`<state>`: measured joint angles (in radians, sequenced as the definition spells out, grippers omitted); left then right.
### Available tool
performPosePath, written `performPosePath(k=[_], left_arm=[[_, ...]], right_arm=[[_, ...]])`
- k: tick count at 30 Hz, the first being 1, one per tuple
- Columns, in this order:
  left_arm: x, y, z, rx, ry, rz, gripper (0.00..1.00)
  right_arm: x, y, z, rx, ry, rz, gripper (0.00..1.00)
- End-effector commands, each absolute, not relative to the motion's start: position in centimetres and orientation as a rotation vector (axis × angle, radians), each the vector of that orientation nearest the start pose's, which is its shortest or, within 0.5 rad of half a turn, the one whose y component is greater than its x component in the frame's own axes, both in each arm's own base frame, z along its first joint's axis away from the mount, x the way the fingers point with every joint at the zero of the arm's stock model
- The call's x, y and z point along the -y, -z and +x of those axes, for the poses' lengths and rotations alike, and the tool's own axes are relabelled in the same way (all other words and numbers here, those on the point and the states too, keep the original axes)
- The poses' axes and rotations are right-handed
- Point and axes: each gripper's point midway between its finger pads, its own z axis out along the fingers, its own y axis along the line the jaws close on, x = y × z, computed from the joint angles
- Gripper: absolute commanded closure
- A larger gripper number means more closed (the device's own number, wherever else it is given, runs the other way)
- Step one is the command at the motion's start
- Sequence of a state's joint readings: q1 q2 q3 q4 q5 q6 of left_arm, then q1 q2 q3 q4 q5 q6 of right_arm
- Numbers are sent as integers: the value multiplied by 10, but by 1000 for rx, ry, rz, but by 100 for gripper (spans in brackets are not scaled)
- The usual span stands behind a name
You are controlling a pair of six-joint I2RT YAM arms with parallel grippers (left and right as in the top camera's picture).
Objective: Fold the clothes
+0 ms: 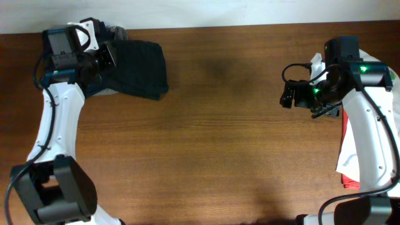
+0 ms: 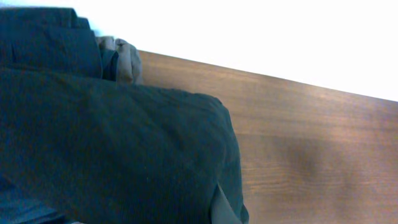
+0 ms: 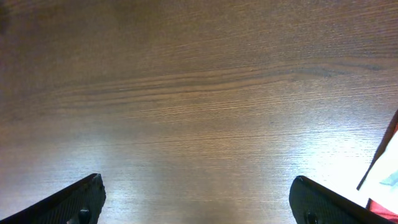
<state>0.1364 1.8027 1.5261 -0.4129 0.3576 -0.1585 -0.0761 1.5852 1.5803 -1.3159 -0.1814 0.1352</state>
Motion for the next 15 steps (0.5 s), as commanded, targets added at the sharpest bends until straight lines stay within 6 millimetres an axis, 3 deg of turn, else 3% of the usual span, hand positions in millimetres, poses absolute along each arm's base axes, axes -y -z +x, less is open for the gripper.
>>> performPosePath(k=[1,8,9,10,11,12,13,15], left_arm=[[-19,-180,530,-2283,368,-155,99],[-27,-123,527,-2416,324,-140,97],[-26,-119,522,-2442,329,-147,85],[-26,-114,517,-2472,335,-155,80],[-24,-110,512,-2496,344,-161,80],[-21,-108,507,-2515,367,-161,95],[-17,-106,503,-2531,401,-159,99],[3,-105,490,-2569,564,-171,99]], right_arm=[[-3,-203,332,-2864,-260,289,2],[-3,-203,332,-2864,-260,289,2],[-3,-203,332,-2864,-260,289,2],[-3,-203,332,-2864,-260,289,2],[-3,-203,332,-2864,-260,289,2],[-3,-203,332,-2864,-260,289,2],[-3,-203,332,-2864,-260,289,2],[-3,-203,332,-2864,-260,289,2]])
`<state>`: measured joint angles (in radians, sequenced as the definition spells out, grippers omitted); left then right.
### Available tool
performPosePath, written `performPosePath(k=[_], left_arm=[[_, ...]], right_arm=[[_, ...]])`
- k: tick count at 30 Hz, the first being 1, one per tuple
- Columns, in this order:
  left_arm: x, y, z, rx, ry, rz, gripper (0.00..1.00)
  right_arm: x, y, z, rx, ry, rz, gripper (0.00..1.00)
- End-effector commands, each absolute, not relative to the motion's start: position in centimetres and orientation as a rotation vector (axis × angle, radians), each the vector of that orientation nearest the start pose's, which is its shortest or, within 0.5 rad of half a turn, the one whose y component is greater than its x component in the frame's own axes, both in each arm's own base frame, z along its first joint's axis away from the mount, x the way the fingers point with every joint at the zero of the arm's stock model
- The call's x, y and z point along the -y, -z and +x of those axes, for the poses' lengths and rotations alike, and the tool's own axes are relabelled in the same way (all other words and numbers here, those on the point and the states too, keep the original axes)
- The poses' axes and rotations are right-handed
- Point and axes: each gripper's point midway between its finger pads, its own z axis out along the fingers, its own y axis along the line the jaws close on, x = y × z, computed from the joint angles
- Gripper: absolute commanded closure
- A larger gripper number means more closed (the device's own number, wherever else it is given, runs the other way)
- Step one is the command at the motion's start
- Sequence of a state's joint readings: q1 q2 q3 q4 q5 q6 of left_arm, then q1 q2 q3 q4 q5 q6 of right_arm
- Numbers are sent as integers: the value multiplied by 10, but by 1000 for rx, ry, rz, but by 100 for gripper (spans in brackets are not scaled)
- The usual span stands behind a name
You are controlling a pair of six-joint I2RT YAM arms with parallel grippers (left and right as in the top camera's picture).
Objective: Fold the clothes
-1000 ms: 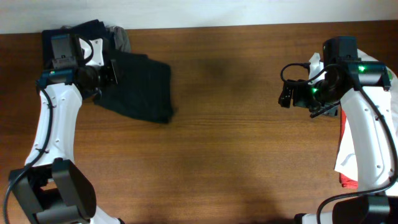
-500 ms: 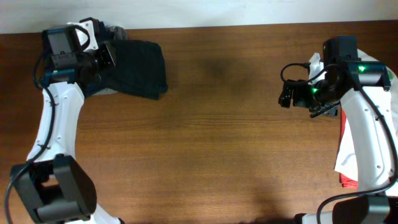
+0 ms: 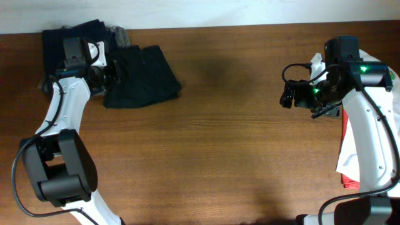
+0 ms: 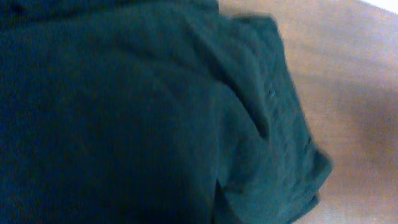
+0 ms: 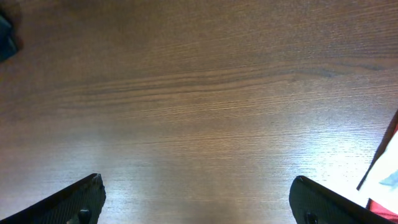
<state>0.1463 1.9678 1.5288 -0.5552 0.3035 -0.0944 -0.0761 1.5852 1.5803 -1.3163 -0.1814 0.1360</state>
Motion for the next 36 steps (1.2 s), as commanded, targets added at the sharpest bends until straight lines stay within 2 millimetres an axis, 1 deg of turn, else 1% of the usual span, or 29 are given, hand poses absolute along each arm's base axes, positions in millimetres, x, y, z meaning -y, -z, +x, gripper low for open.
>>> performPosePath(k=[1,3,4,11,15,16,17,18,20,21,22,23,25,27,29,30,32,33,34,36], left_arm=[[13,-105,482,-2590,650,-185,99],[34,-104,461,-2650,813,-206,99],[43,-102,450,-2696,853,-228,99],[100,-92,405,-2896,916,-145,99],[124,-90,383,-2982,935,-88,99],[128,-90,378,-3002,930,-75,92],[131,-87,373,-3033,891,-55,71],[130,-83,369,-3061,826,-39,25],[125,-76,365,-3101,700,-14,25],[120,-73,364,-3115,627,-9,25],[117,-72,364,-3121,601,-13,25],[111,-70,365,-3128,566,-53,27],[95,-68,370,-3125,496,-183,28],[72,-66,385,-3076,426,-288,28],[48,-67,395,-3029,426,-391,28],[36,-67,396,-3017,443,-490,28],[31,-71,389,-3021,578,-599,28],[28,-72,385,-3030,601,-626,28],[26,-72,382,-3039,598,-641,28],[22,-71,375,-3070,579,-611,28]], right_arm=[[-3,-203,332,-2864,-260,289,2],[-3,-203,332,-2864,-260,289,1],[-3,-203,332,-2864,-260,289,2],[-3,-203,332,-2864,-260,289,2],[-3,-203,332,-2864,-260,289,2],[-3,-203,332,-2864,-260,289,1],[-3,-203,332,-2864,-260,289,2],[-3,-203,332,-2864,-260,289,2],[-3,-203,332,-2864,-260,289,2],[-3,-203,332,-2864,-260,289,2],[-3,-203,332,-2864,-260,289,2],[-3,-203,332,-2864,-260,289,2],[-3,-203,332,-2864,-260,289,1],[-3,-203,332,-2864,-260,289,2],[-3,-203,332,-2864,-260,289,2],[-3,-203,332,-2864,-260,289,2],[-3,-203,332,-2864,-260,289,2],[-3,-203,332,-2864,-260,289,2],[-3,-203,332,-2864,-260,289,2],[-3,-203,332,-2864,-260,289,2]])
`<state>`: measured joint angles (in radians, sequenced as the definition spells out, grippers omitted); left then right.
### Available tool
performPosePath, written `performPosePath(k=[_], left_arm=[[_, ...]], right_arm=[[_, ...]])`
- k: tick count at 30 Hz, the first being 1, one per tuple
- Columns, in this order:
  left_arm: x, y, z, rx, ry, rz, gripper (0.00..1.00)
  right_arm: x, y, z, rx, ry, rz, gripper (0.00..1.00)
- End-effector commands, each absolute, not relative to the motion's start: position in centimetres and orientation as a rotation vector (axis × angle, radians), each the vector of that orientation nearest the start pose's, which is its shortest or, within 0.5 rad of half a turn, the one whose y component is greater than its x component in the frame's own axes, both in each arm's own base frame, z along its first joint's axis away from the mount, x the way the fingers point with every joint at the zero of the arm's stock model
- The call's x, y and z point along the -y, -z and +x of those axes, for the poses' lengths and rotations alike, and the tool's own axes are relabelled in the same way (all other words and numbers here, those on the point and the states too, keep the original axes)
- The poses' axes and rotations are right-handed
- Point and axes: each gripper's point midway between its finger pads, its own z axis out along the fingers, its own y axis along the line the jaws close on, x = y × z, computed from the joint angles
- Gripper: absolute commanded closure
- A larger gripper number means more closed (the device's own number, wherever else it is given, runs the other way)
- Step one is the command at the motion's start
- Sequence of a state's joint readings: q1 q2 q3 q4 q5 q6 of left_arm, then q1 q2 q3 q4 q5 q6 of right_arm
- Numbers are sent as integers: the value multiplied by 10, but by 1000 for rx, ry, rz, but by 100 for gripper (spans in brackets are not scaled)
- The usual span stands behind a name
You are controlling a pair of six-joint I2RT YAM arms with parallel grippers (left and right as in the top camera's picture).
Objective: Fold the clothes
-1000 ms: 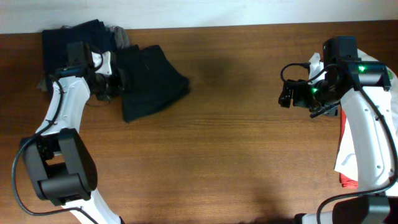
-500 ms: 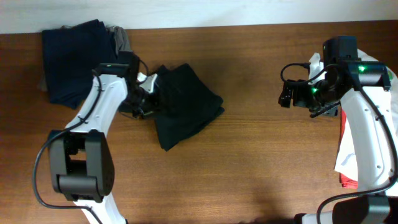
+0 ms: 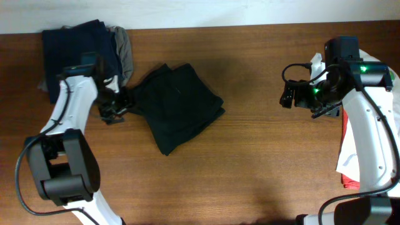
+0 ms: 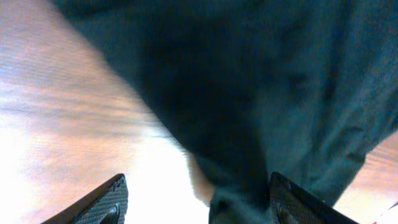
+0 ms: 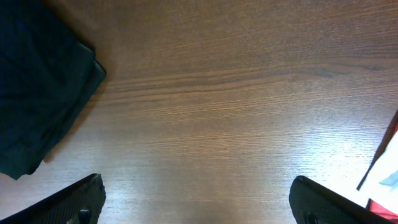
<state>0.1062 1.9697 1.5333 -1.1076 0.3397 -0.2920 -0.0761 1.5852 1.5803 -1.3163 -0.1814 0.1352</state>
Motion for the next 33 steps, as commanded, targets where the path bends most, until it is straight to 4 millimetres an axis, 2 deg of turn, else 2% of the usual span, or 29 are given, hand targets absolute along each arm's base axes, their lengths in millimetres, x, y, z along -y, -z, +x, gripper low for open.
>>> performPosePath(k=[1,5,7,11,15,20,22,23,26,27,30,32,33], left_arm=[[22,-70,372,-3080,579,-616,28],[26,-64,362,-3120,558,-611,28],[19,-51,363,-3118,471,-595,28],[17,-26,361,-3089,463,-681,28],[15,-13,380,-3016,473,-663,28],[33,-23,409,-2891,666,-591,30],[30,-23,415,-2868,640,-579,43],[24,-21,417,-2865,588,-583,59],[12,-17,418,-2867,482,-591,72],[10,-17,417,-2873,463,-590,80],[12,-21,420,-2871,458,-544,87],[14,-27,427,-2862,440,-426,99],[13,-32,432,-2854,396,-353,98]], right_arm=[[-3,-203,332,-2864,-260,289,1],[-3,-203,332,-2864,-260,289,2],[-3,-203,332,-2864,-260,289,2],[-3,-203,332,-2864,-260,289,2],[-3,-203,332,-2864,-260,289,2],[-3,-203,332,-2864,-260,289,2],[-3,-203,332,-2864,-260,289,2],[-3,-203,332,-2864,-260,289,2],[-3,-203,332,-2864,-260,289,2],[-3,-203,332,-2864,-260,289,2],[-3,-203,332,-2864,-260,289,2],[-3,-203,332,-2864,-260,289,2],[-3,-203,332,-2864,-260,289,2]])
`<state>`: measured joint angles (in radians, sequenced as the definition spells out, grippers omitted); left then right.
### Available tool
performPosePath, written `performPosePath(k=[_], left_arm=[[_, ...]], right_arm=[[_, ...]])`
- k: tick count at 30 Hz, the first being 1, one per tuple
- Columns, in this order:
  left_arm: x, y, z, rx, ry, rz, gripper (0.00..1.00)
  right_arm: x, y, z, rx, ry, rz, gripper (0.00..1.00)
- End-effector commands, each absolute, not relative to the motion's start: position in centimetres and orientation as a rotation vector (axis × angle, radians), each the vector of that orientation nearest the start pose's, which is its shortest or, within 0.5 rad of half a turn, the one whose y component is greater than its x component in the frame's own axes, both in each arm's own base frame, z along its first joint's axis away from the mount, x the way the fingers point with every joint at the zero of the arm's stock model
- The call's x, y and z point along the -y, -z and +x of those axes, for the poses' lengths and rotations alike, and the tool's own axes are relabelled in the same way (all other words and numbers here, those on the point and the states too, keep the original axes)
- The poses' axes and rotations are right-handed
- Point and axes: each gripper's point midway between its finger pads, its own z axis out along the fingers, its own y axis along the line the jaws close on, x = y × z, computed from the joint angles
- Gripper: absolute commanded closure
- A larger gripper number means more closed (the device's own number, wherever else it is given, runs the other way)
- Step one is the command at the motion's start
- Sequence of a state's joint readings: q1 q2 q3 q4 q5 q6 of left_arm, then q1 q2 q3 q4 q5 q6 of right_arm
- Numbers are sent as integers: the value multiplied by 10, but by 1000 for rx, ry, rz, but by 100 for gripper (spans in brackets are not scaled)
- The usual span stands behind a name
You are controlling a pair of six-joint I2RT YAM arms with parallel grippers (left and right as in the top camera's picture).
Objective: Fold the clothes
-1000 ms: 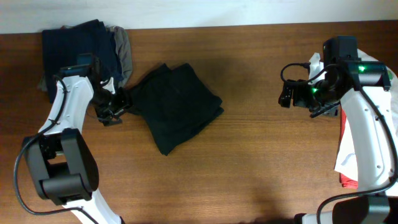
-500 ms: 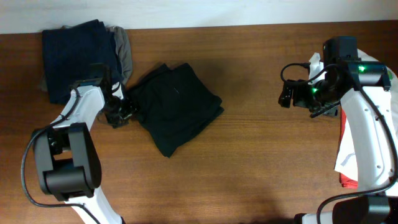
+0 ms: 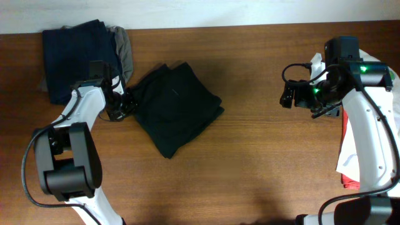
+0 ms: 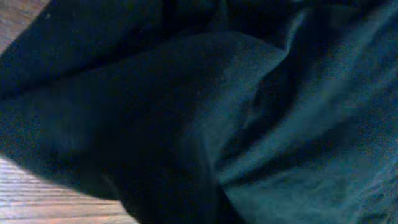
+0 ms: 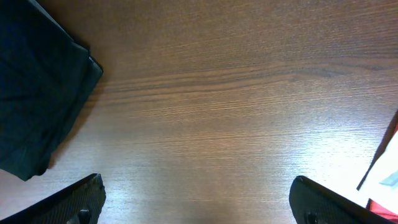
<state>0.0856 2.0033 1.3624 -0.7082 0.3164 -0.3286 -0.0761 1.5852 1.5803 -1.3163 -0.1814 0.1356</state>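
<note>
A dark green-black garment [image 3: 178,109] lies crumpled on the wooden table [image 3: 250,162], left of centre. My left gripper [image 3: 123,105] is at its left edge. In the left wrist view the dark cloth [image 4: 249,112] fills nearly the whole frame and no fingers show apart, so the gripper is shut on it. My right gripper [image 3: 289,97] hovers far to the right, open over bare wood [image 5: 196,199]. The garment's right end [image 5: 37,93] shows at the left of the right wrist view.
A folded navy piece [image 3: 78,53] and a grey-beige one [image 3: 125,53] are stacked at the back left corner. White and red clothes [image 3: 350,165] lie along the right edge, under my right arm.
My left gripper was open at the garment's left edge with both fingers showing. Now it is shut in the cloth a little further right. The garment has barely shifted; the right arm has not moved.
First my left gripper held the dark garment at the back left pile. Then the garment was just right of the pile. Then it lay spread left of centre with the gripper open beside it. Now the gripper is shut on its left edge.
</note>
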Motion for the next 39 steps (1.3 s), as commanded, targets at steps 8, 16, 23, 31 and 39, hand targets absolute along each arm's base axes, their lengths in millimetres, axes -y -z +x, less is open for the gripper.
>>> performPosePath(k=[8,16,23,31,39], left_arm=[[-27,-62,452,-2798,-117,-275,99],[-31,-133,494,-2585,-167,-218,99],[-31,-170,528,-2417,-144,-205,99],[-44,-228,551,-2247,-201,-263,99],[-71,-305,573,-1983,-352,-331,98]], right_arm=[[-3,-203,332,-2864,-260,289,2],[-3,-203,332,-2864,-260,289,2],[-3,-203,332,-2864,-260,289,2],[-3,-203,332,-2864,-260,289,2],[-3,-203,332,-2864,-260,289,2]])
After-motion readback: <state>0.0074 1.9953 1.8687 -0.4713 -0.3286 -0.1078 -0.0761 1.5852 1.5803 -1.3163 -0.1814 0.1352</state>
